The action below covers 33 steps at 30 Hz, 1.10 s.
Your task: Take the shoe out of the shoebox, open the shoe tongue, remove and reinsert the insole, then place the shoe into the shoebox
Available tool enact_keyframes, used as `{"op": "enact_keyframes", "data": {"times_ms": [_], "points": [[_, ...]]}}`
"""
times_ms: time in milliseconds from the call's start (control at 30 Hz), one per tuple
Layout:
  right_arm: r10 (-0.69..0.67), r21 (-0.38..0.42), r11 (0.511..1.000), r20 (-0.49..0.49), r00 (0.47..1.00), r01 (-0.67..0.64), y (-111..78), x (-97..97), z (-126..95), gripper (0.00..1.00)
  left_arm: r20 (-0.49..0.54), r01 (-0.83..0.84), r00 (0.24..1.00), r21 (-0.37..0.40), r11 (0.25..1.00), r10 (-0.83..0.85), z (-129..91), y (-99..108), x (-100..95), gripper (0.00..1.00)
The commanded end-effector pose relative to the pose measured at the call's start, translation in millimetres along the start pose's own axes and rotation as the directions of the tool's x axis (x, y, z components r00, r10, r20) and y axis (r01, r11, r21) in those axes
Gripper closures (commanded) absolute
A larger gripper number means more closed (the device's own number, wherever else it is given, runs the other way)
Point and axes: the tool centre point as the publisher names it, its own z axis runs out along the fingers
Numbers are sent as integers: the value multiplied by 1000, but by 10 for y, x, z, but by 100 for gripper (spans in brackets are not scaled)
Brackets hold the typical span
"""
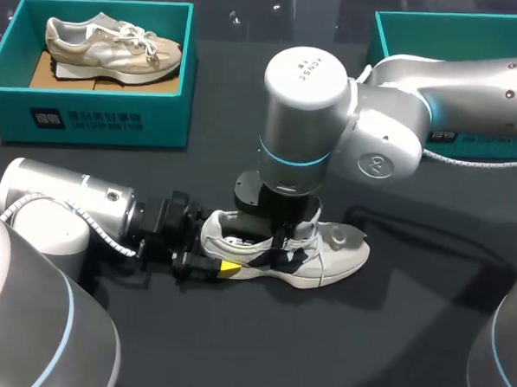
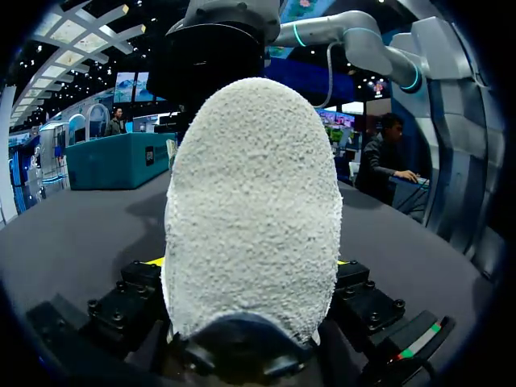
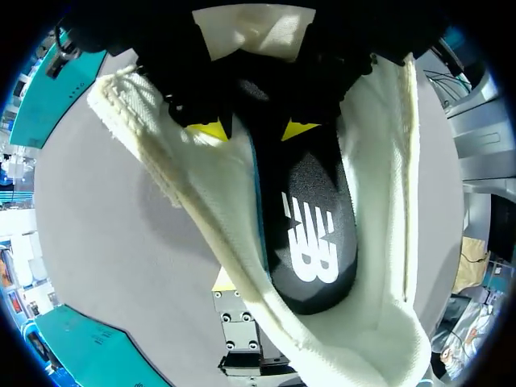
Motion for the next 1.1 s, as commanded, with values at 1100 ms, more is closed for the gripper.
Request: {"op": "enact_keyframes", "data": {"times_ms": [1100], "points": [[-79, -181, 979, 97, 992, 96, -135, 346, -155, 100, -1, -1, 1000, -1, 1000, 1, 5, -3, 14, 100]]}}
